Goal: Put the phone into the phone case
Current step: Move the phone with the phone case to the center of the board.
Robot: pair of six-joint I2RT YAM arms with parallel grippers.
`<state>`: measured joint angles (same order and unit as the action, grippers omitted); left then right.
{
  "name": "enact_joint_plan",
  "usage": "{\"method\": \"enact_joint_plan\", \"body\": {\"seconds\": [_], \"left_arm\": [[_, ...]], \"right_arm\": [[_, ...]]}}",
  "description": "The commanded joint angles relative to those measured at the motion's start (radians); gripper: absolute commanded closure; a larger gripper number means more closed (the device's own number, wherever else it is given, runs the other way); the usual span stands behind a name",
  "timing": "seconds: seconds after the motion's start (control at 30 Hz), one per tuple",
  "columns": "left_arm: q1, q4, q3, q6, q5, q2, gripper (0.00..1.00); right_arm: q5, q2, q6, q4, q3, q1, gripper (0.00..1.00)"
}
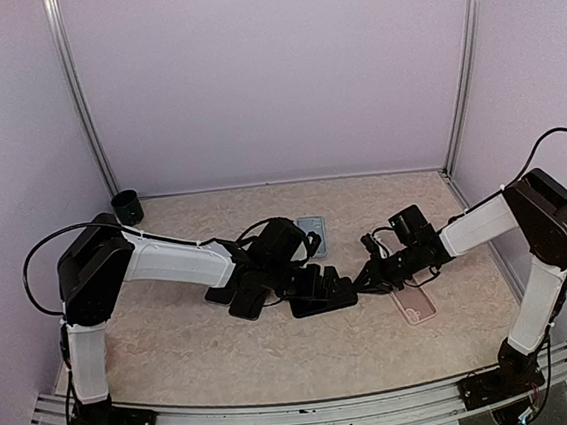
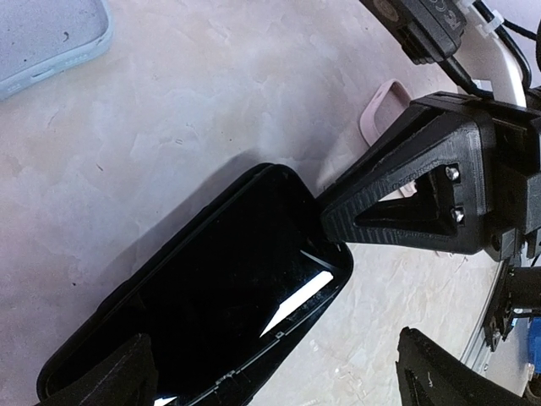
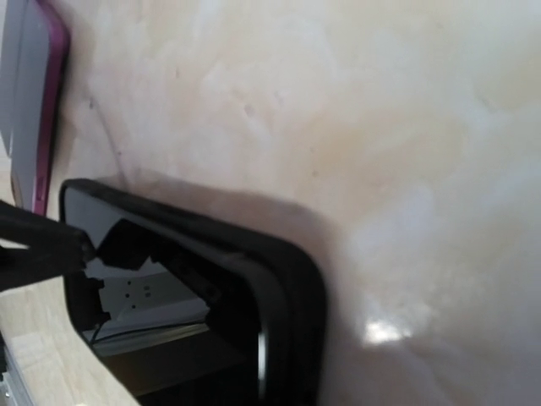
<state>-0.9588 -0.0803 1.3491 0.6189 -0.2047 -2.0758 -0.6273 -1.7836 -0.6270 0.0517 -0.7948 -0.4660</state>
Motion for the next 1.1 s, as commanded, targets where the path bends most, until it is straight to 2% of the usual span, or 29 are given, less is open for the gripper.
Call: {"method": "enact_joint_plan", "body": {"seconds": [0.0, 0.37, 0.57, 0.9, 1.07], "left_arm": [[0.008, -0.171, -0.044, 0.0, 0.018, -0.055, 0.03], [0.009, -0.201, -0.034, -0.014, 0.082, -0.002, 0.01], [0.012, -0.25, -0.025, -0.035, 0.166, 0.066, 0.01], [0.023, -0.25, -0.074, -0.013, 0.186, 0.094, 0.01], [0.025, -0.26, -0.049, -0.021, 0.183, 0.091, 0.01]], "right_arm": [[0.043, -0.015, 0.014, -0.055, 0.032, 0.013, 0.89], [-0.012, 0.028, -0.003, 0.007, 0.055, -0.002, 0.88], [-0.014, 0.032, -0.029, 0.019, 0.04, -0.065, 0.87], [-0.009, 0.009, -0.077, 0.063, 0.03, -0.178, 0.86], [-0.03, 0.02, -0.096, 0.094, 0.038, -0.214, 0.84]]}}
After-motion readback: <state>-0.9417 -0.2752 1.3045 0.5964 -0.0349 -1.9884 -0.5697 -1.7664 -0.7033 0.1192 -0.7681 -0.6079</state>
